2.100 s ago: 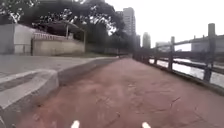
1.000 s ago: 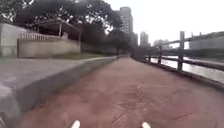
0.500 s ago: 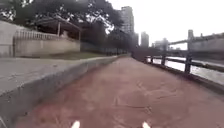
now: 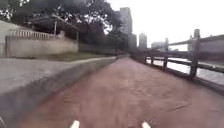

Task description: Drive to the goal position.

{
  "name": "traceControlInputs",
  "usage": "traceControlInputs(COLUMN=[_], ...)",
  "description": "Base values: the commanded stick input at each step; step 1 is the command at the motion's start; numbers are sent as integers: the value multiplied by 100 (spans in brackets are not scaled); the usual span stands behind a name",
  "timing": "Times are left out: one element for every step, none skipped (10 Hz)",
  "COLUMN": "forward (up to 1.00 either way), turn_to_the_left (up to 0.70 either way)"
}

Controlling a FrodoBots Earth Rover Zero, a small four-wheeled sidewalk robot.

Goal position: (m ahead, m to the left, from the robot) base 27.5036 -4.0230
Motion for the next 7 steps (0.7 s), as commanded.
traceControlInputs(forward=[70,70,70,70,70,70,70], turn_to_the_left=[0,0,0,0,0,0,-7])
